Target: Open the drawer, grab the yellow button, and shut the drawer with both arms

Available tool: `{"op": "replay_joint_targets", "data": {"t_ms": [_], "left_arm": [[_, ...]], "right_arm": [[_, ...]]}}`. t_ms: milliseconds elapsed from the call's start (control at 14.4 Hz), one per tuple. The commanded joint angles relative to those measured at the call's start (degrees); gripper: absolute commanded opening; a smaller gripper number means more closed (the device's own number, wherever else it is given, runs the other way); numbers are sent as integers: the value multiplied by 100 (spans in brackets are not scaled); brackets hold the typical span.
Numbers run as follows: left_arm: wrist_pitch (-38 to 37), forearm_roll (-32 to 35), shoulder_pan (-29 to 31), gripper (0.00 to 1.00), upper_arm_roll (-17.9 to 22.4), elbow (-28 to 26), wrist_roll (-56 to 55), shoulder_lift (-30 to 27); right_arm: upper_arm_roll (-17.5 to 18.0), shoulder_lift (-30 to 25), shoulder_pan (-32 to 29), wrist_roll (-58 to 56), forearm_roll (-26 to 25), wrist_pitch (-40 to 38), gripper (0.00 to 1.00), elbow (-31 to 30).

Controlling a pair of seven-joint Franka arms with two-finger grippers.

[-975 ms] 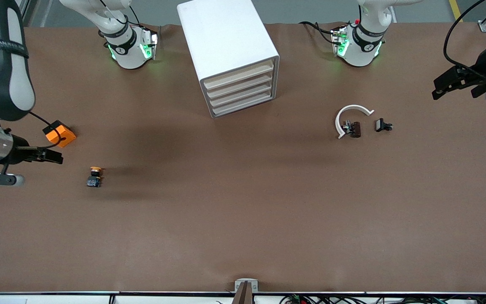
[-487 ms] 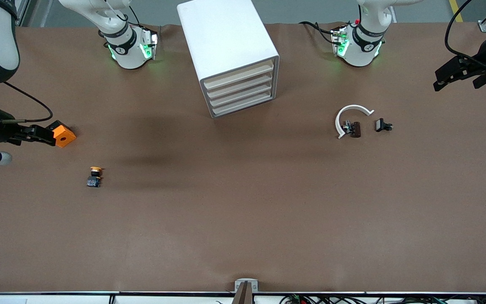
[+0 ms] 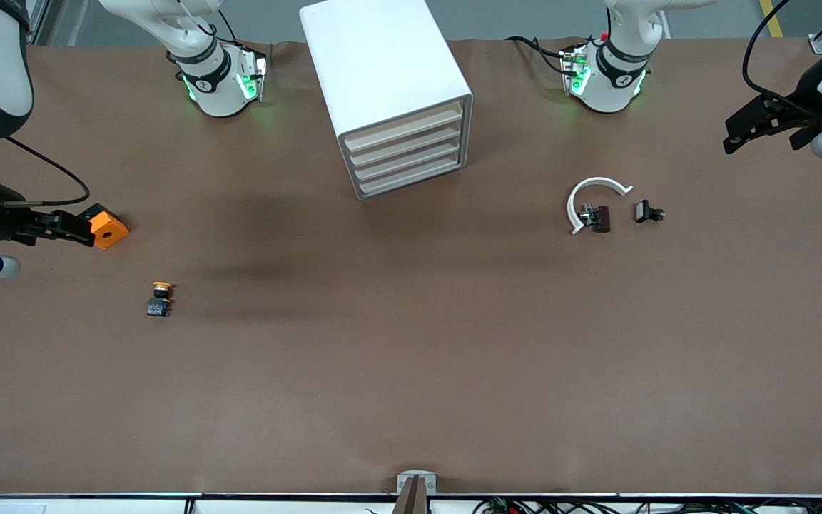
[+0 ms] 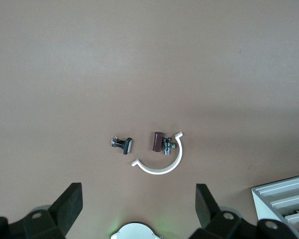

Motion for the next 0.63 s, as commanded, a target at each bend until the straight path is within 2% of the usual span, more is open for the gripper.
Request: {"op": "replay_joint_targets", "data": {"t_ms": [0, 278, 557], "left_arm": [[169, 167, -138, 100, -30, -151, -114, -129], [249, 186, -156, 100, -30, -151, -114, -112], [232, 186, -165, 100, -39, -212, -123, -155]], "right_arm": [[-16, 30, 61, 70, -99, -116, 100, 357], [-60, 21, 17, 9, -125, -801, 100, 910], [-60, -66, 34, 79, -116, -1048, 100, 929]]}}
